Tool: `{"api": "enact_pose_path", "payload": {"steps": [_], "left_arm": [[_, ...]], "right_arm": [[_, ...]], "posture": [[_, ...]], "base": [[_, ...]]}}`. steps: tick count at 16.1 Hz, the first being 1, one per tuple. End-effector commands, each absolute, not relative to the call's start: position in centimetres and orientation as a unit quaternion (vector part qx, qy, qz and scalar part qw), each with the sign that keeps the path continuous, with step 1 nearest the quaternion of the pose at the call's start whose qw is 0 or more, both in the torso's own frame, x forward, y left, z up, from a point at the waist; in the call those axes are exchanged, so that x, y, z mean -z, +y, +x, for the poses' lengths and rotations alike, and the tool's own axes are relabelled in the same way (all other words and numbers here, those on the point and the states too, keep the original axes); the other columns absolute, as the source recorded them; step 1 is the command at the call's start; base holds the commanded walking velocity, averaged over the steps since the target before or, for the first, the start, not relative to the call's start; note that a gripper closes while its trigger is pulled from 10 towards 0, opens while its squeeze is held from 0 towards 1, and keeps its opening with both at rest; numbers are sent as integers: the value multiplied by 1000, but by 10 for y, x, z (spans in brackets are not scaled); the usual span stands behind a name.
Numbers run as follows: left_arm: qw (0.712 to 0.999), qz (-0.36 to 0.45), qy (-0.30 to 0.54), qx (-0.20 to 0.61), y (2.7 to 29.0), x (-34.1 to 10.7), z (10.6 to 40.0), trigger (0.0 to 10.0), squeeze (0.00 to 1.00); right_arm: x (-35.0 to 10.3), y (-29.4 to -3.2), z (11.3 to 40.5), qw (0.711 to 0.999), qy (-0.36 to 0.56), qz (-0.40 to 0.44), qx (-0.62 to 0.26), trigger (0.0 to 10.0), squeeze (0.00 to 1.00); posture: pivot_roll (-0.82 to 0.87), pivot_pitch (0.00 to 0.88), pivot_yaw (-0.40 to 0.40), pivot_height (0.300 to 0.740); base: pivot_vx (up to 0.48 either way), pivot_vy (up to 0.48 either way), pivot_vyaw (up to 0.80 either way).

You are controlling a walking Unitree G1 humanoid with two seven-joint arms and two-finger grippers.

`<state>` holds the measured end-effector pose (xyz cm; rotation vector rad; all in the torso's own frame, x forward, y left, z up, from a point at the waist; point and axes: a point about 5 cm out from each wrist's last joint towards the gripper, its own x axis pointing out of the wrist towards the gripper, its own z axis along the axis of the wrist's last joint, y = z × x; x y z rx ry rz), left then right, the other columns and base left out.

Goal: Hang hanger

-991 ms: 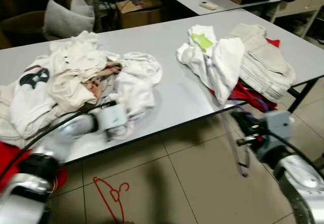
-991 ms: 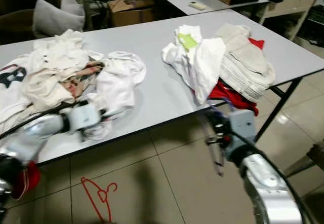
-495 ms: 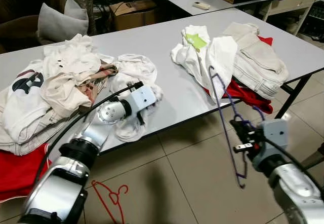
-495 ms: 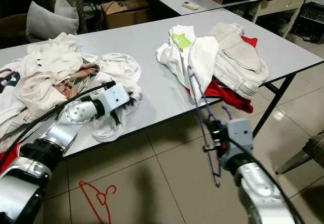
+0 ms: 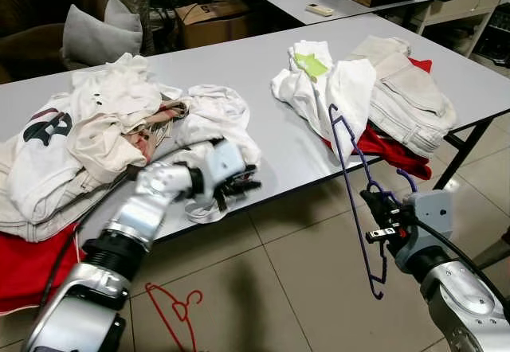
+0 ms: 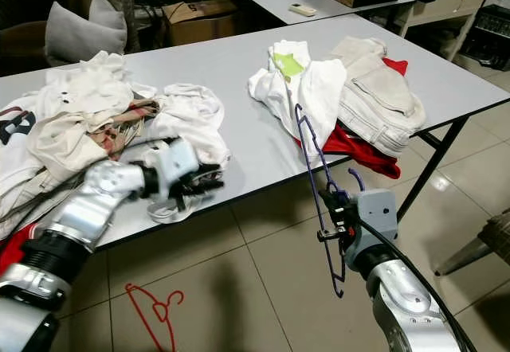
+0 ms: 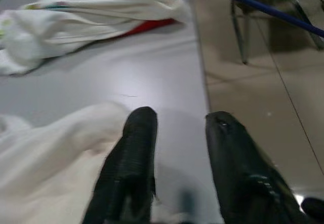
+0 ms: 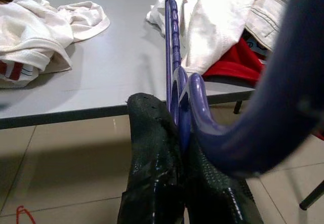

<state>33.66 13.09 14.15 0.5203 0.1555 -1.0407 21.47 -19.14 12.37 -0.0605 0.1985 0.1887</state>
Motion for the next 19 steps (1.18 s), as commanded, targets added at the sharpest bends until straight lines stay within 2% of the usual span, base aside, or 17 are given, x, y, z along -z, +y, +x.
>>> {"api": "enact_pose_path", "payload": {"steps": [1,2,3,5,7,11,13,16,19], "left_arm": [[849,233,72,469,145,-148,339,10000,1000],[861,249,89,434,161,-148,342,10000,176],[865,258,100,419,169,-148,343,10000,0],[857,289,146,401,190,-141,342,10000,0],[848,287,173,410,194,-134,336,10000,0],[865,231,167,413,189,-131,334,10000,0],[864,217,161,426,187,-134,332,10000,0],[850,232,177,438,188,-129,327,10000,0],[848,299,181,399,195,-124,332,10000,0]], "right_arm": [[-127,-195,215,991,95,-32,-87,10000,0],[-127,-194,215,991,95,-32,-87,10000,0],[-127,-194,215,991,95,-31,-87,10000,0],[-127,-193,216,991,95,-30,-91,10000,0],[-127,-192,217,991,95,-30,-93,10000,0],[-128,-192,219,991,93,-30,-95,10000,0],[-127,-192,219,991,93,-30,-96,10000,0],[-128,-191,220,990,92,-30,-98,10000,0],[-128,-190,220,991,91,-29,-99,10000,0]], "posture": [[-267,0,60,740],[-265,0,58,740],[-265,0,58,740],[-265,0,58,740],[-255,0,51,740],[-254,0,48,740],[-252,0,46,740],[-250,0,47,740],[-249,0,48,740]], "base": [[0,0,0],[0,0,0],[0,0,0],[0,0,0],[0,0,0],[0,0,0],[0,0,0],[0,0,0],[0,0,0]]}}
